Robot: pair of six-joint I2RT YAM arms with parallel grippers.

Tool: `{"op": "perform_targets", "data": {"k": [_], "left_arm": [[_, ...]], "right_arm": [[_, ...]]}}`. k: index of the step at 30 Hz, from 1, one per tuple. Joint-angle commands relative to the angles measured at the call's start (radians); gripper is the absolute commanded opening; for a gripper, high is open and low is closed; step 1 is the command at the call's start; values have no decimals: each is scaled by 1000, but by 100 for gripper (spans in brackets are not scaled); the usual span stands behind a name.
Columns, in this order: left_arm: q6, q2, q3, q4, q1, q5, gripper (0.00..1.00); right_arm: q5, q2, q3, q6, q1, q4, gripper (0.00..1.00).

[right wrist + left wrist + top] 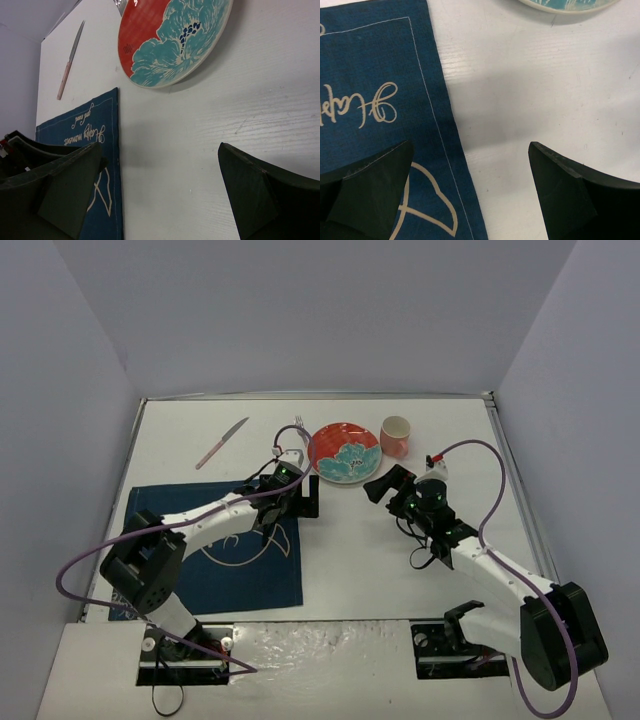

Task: Set the dinner table for one person

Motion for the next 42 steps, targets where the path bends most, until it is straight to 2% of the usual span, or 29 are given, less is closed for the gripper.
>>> {"op": "perform_targets", "data": {"k": [1,11,25,42], "left_arm": [[-35,31,51,91,-6,30,97],[-59,79,1,97,-6,73,97],[-89,41,-73,78,-14,78,97],[-94,19,-79,41,-39,77,97]], "right_arm": [[-22,-37,-4,-17,-19,33,100],[-33,-41,-17,-13,-38,32,100],[-38,-31,-18,5,-49,43,100],[-60,-14,-33,27,-51,78,100]]}}
